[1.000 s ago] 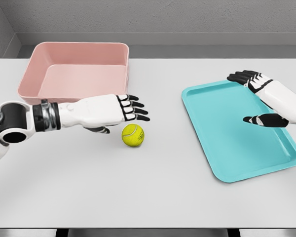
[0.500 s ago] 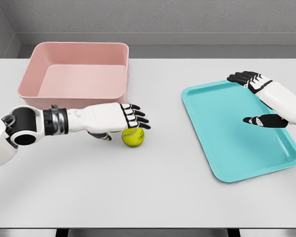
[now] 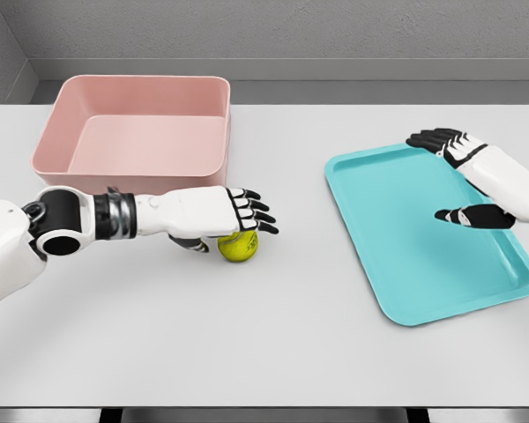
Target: Put the tennis from the blue tray into the pink basket with both arms
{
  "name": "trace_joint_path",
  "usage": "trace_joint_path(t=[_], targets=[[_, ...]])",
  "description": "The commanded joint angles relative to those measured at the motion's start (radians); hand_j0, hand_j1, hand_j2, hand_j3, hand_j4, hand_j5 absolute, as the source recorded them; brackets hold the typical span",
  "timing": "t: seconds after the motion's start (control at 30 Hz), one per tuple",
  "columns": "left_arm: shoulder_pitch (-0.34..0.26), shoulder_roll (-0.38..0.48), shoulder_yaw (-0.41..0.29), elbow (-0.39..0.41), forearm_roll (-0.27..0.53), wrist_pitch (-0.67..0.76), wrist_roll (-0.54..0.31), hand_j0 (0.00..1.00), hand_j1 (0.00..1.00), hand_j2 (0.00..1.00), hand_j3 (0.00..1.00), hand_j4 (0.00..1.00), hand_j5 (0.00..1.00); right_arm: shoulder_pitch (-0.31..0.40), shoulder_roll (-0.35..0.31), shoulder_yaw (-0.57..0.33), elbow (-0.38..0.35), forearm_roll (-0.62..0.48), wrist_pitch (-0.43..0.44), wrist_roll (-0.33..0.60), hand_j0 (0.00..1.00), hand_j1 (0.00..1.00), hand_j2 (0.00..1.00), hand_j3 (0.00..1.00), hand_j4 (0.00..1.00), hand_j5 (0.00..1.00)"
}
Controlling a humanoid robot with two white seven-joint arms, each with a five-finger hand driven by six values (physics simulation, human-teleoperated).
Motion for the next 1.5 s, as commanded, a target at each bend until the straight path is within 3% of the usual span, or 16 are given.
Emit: trace_joint_path(t=[0.0,0.43,0.57,0.83,1.13,1.47], targets=[[0.000,-0.004,-0.001,0.004,0.006,0.002,0.001,1.00,1.00,1.00,1.00,1.00,1.00,0.002,-0.001,0.000,0.001,-0.008,0.003,-0.001,1.00,1.00,1.00,1.00,1.00,1.00],[0.000,-0.018,-0.016,0.043,0.006,0.002,-0.003,1.00,1.00,1.00,1.00,1.00,1.00,0.002,-0.001,0.000,0.001,-0.008,0.003,-0.001,1.00,1.00,1.00,1.00,1.00,1.00],[-0.002,-0.031,-0.018,0.040,0.006,0.002,-0.018,0.89,0.89,0.89,0.89,0.89,0.89,0.002,-0.001,0.000,0.001,-0.009,0.003,-0.001,1.00,1.00,1.00,1.00,1.00,1.00],[-0.006,-0.037,-0.036,0.040,0.006,0.002,-0.019,0.84,0.84,0.84,0.84,0.84,0.84,0.006,-0.001,0.000,-0.001,-0.009,0.003,-0.001,1.00,1.00,1.00,1.00,1.00,1.00],[-0.002,-0.031,-0.033,0.046,0.015,0.002,-0.035,0.54,0.54,0.54,0.54,0.54,0.54,0.006,-0.001,0.000,-0.001,-0.009,0.003,-0.001,1.00,1.00,1.00,1.00,1.00,1.00],[-0.015,-0.029,-0.031,0.043,0.021,0.002,-0.035,0.54,0.54,0.54,0.54,0.54,0.54,0.008,-0.001,0.000,-0.001,-0.014,0.003,-0.001,1.00,1.00,1.00,1.00,1.00,1.00]])
